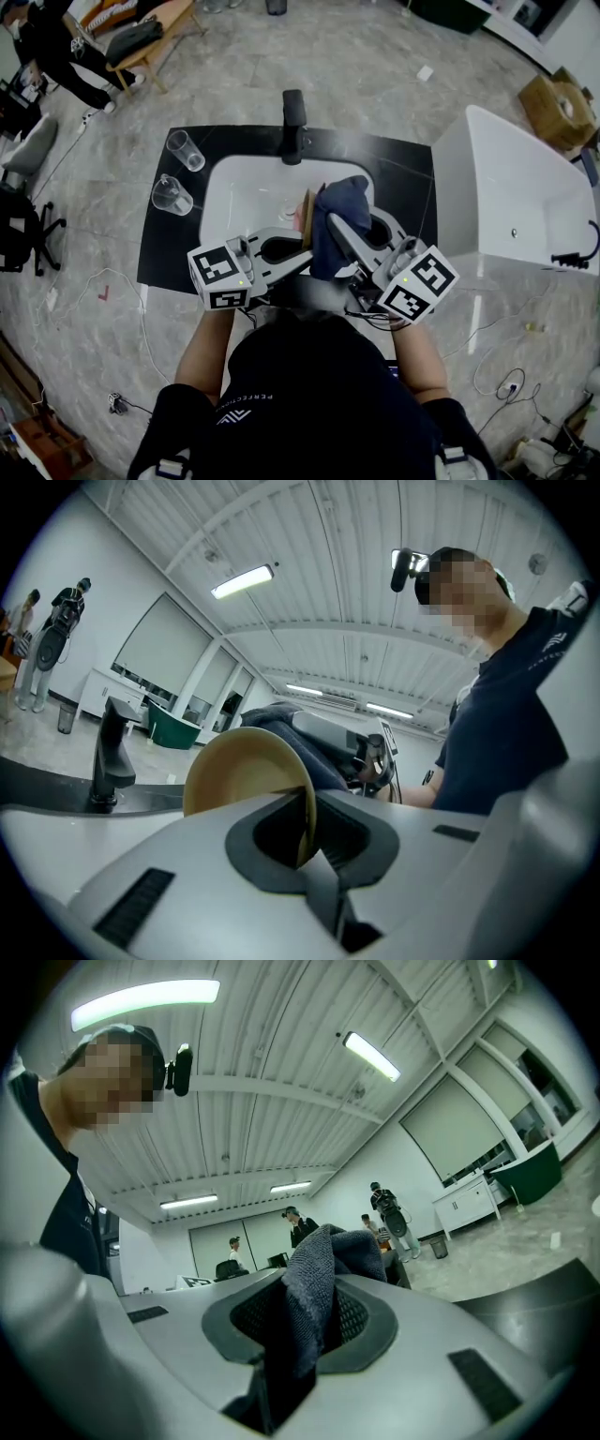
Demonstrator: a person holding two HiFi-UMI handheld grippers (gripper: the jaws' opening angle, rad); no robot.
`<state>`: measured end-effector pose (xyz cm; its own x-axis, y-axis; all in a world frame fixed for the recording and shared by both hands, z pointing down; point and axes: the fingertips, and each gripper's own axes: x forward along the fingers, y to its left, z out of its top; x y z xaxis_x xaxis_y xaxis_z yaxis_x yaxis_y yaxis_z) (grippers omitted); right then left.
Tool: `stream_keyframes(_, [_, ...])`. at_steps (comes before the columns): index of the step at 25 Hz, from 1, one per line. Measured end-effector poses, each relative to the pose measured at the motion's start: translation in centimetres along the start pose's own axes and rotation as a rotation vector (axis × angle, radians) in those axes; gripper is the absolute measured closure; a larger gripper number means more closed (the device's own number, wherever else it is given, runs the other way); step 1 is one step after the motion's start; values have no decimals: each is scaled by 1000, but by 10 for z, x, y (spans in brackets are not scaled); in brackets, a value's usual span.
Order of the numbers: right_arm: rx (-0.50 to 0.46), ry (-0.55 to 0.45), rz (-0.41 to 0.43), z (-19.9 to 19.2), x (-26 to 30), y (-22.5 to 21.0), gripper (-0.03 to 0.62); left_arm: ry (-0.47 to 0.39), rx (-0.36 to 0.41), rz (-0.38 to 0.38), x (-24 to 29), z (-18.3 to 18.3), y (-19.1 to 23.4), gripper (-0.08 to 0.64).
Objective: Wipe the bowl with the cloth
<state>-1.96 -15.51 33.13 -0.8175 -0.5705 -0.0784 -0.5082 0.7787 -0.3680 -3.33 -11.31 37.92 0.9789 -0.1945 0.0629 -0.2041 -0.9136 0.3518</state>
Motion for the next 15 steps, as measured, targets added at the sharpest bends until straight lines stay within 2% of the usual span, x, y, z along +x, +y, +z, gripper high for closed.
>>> stream_keyframes(4, [-86,35,-44,-5,-1,-6,499,20,38,-3,1,1,-4,545])
stream_keyframes(8, [-53,12,-57,0,-5,-13,499,-50,28,-23,-3,12,-5,546])
stream_keyframes(15, [-19,-6,-97,-1,-6,-21,499,-112,34,-18,-10,23,-4,546])
